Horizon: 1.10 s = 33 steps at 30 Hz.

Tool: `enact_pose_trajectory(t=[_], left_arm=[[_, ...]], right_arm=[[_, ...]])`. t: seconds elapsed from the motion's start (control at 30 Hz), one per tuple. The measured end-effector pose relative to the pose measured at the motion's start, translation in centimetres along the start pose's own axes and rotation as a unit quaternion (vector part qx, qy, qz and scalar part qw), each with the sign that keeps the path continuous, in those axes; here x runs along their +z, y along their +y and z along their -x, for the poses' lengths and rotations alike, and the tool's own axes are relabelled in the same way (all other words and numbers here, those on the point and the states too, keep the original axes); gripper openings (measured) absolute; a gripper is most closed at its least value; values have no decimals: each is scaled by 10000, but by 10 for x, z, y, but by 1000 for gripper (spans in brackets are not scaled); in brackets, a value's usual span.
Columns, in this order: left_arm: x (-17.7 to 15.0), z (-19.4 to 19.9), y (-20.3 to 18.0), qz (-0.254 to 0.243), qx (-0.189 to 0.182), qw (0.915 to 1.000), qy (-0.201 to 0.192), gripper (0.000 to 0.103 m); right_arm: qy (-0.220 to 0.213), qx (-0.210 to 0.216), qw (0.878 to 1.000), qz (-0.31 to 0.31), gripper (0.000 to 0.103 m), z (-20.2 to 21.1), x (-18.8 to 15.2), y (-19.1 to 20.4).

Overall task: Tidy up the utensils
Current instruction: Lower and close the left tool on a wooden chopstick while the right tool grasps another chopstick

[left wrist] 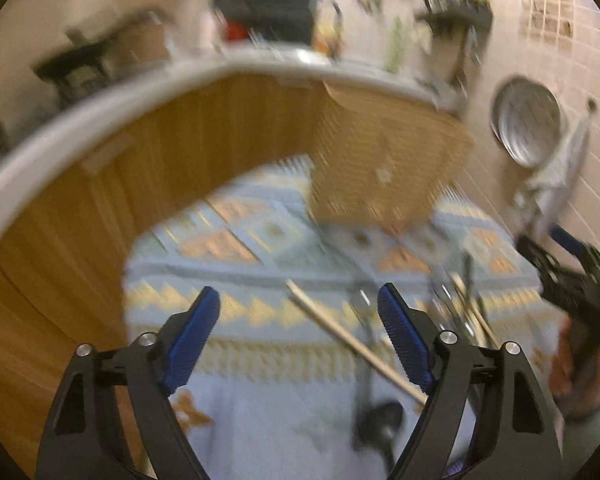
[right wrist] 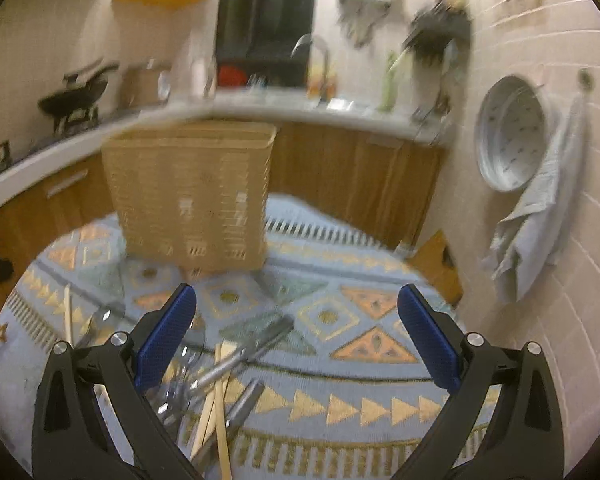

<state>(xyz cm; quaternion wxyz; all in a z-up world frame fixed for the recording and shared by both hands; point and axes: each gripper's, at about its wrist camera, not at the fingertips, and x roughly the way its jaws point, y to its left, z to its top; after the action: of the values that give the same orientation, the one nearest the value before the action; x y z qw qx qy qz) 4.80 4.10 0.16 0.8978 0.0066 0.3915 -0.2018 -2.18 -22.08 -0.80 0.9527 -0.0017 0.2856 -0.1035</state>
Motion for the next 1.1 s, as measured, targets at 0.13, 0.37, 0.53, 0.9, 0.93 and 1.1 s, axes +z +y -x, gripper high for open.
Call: enact_pose_trajectory(t=[0.13, 0.37, 0.53, 0.9, 0.93, 1.1], left_arm=[[-1, -32, 16, 684, -640, 9918, 873, 58], [-4, -82, 9, 1074, -616, 9802, 1549, 40], [-1, -93, -4, 878, -170, 9825, 1634, 32], [10, -102, -15, 642, 130, 9798, 1891, 28], [11, -103, -17, 605, 168, 9795, 1915, 28], [14, -107, -25, 453, 370, 9777, 2018, 23]], right_arm=[[818, 575, 9948, -210, 94, -11, 7, -12], [1860, 1176, 9733, -653, 63, -33, 13, -35], [2642, 1720, 9446, -920, 48, -55, 10, -31], [3778, 1669, 8989, -1465, 33, -119, -2, -12], [3795, 1624, 8991, -1460, 32, -121, -1, -11], [3870, 1454, 9007, -1337, 14, -125, 3, -4]])
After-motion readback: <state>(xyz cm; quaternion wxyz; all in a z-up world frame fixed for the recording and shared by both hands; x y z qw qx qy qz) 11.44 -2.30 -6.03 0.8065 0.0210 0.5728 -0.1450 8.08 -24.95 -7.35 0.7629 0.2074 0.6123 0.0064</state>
